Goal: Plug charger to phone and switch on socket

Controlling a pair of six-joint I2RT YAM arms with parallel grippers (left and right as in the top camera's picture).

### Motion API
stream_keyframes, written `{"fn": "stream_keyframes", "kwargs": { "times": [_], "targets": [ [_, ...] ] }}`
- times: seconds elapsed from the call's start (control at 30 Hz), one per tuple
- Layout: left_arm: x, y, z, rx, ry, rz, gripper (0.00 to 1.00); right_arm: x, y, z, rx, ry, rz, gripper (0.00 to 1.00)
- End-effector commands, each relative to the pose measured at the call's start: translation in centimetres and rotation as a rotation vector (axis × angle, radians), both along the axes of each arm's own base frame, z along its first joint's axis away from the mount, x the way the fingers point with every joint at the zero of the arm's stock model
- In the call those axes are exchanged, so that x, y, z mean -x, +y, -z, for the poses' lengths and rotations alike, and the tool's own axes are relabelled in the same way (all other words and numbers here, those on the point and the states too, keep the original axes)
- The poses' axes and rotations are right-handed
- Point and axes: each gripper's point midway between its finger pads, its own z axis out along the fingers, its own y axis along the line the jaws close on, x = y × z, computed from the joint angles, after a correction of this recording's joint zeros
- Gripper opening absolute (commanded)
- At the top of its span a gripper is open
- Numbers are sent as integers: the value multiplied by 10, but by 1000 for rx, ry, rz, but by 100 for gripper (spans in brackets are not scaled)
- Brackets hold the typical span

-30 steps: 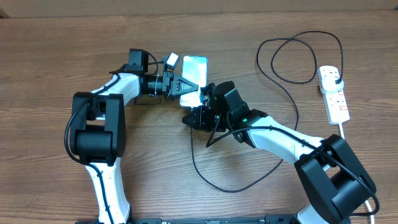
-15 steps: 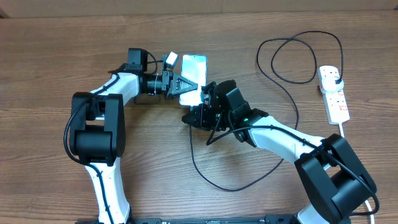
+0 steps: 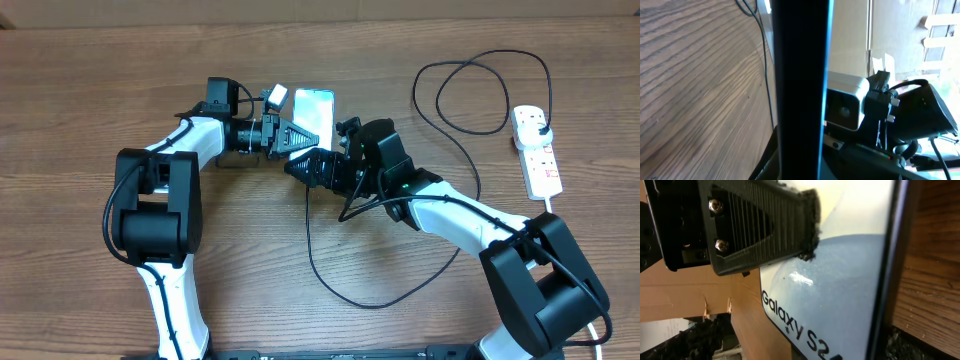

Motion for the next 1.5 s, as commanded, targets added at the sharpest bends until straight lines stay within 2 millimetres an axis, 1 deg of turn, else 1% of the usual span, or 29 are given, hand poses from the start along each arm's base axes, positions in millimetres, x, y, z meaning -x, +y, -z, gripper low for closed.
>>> {"fn": "stream_keyframes", "kwargs": {
  "times": [0.0, 0.1, 0.17, 0.27, 0.33, 0.37, 0.43, 0.5, 0.53, 0.6, 0.7, 0.83, 0.9, 0.93, 0.97, 1.07, 1.13, 1.3, 1.47],
  "targets": [
    [5, -3, -23, 56, -52, 27, 4, -16, -10, -14, -22, -37, 22, 100],
    [6, -3, -26, 70, -49, 33, 4, -26, -23, -17, -44, -38, 39, 100],
    [6, -3, -26, 70, -47, 34, 4, -28, -28, -21, -68, -36, 31, 99],
    [6, -3, -26, 70, -47, 34, 4, -29, -34, -26, -100, -25, 12, 88],
    [6, -3, -26, 70, -47, 34, 4, -31, -40, -27, -109, -21, 16, 85],
    [6, -3, -26, 70, -47, 34, 4, -34, -43, -27, -110, -22, 24, 80],
    [6, -3, -26, 70, -47, 34, 5, -40, -51, -28, -111, -27, 47, 65],
    [6, -3, -26, 70, -49, 34, 4, -48, -61, -29, -113, -37, 73, 56],
    [6, -4, -26, 70, -51, 36, 4, -51, -65, -30, -117, -42, 82, 56],
    [8, -7, -26, 71, -51, 45, 4, -56, -73, -34, -130, -55, 91, 62],
    [14, -18, -26, 72, -60, 72, 4, -62, -84, -36, -136, -61, 112, 61],
    [23, -36, -27, 76, -80, 119, 4, -70, -99, -36, -135, -63, 149, 47],
    [29, -45, -27, 78, -85, 142, 4, -74, -106, -36, -135, -64, 166, 44],
    [31, -49, -27, 78, -86, 153, 4, -75, -108, -36, -134, -64, 172, 44],
    [33, -53, -27, 78, -84, 164, 4, -76, -110, -35, -134, -63, 175, 43],
    [38, -64, -28, 80, -89, 192, 4, -75, -111, -35, -138, -59, 172, 34],
    [42, -69, -29, 83, -97, 206, 4, -75, -110, -36, -139, -59, 169, 31],
    [47, -77, -29, 86, -109, 229, 4, -75, -110, -36, -139, -58, 169, 24],
    [48, -78, -29, 86, -110, 232, 4, -73, -111, -32, -134, -39, 171, 22]
  ]
}}
